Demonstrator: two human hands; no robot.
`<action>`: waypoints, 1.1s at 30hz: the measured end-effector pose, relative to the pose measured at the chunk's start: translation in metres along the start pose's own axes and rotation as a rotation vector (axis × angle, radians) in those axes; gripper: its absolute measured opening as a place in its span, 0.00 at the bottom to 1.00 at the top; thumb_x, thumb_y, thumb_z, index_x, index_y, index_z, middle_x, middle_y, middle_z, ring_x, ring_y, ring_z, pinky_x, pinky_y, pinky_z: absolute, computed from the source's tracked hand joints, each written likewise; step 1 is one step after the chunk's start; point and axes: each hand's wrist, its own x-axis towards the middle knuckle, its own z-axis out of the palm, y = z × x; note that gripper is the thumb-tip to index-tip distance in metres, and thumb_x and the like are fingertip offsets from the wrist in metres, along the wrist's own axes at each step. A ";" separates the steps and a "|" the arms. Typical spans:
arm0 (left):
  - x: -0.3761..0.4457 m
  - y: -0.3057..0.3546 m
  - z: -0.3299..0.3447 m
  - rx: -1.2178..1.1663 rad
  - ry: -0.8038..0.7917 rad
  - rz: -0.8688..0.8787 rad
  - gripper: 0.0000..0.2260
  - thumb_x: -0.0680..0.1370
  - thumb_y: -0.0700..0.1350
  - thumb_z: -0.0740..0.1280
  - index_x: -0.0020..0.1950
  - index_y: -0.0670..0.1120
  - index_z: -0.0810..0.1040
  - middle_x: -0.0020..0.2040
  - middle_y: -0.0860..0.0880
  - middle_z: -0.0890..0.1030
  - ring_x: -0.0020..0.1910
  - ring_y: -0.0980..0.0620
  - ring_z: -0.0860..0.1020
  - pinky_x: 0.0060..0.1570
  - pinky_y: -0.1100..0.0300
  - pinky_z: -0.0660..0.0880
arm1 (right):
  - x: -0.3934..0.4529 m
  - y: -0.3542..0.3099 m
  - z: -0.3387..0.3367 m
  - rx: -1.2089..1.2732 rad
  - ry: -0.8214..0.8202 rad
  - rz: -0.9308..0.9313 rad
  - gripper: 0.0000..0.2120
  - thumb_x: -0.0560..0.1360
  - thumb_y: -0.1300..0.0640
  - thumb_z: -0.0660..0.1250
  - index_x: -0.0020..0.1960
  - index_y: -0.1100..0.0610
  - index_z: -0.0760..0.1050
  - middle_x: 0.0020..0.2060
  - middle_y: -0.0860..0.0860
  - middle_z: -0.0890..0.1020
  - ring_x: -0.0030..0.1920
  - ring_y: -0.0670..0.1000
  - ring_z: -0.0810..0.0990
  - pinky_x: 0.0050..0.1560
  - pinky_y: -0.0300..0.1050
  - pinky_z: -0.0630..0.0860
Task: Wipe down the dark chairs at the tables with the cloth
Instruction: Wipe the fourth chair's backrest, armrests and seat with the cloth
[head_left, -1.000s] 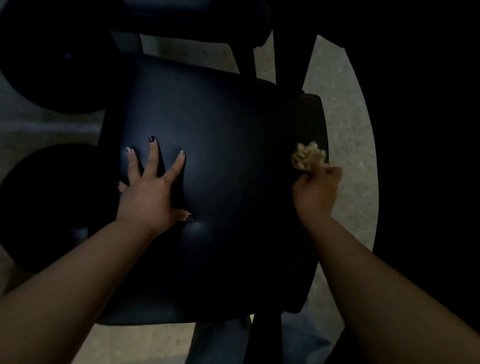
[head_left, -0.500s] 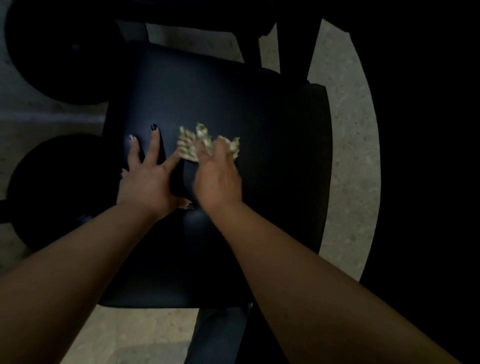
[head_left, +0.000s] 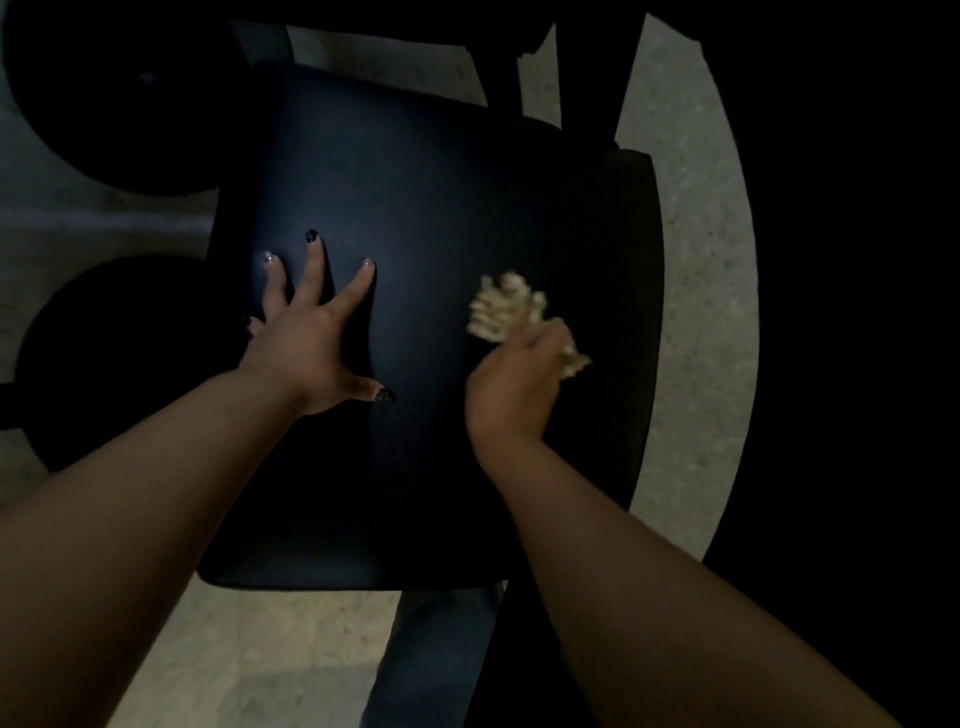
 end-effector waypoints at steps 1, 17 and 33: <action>0.002 -0.004 -0.006 0.044 -0.061 0.014 0.65 0.56 0.57 0.83 0.77 0.64 0.38 0.76 0.52 0.28 0.75 0.36 0.32 0.71 0.33 0.51 | -0.013 -0.014 0.008 0.041 -0.060 -0.115 0.12 0.82 0.49 0.55 0.58 0.56 0.68 0.57 0.58 0.76 0.53 0.57 0.75 0.52 0.43 0.68; -0.014 -0.020 -0.006 0.086 -0.052 0.104 0.67 0.54 0.58 0.83 0.79 0.50 0.39 0.78 0.46 0.33 0.75 0.40 0.31 0.74 0.36 0.49 | 0.034 0.078 -0.058 -0.188 -0.124 -0.032 0.10 0.81 0.50 0.58 0.57 0.54 0.73 0.56 0.54 0.79 0.52 0.48 0.80 0.55 0.36 0.73; -0.071 -0.039 0.043 -0.322 0.052 -0.299 0.65 0.60 0.49 0.83 0.77 0.59 0.35 0.77 0.43 0.29 0.76 0.40 0.33 0.75 0.40 0.46 | -0.046 0.065 -0.065 -0.763 -0.973 -0.191 0.23 0.76 0.56 0.64 0.67 0.65 0.65 0.65 0.61 0.69 0.65 0.59 0.70 0.62 0.47 0.69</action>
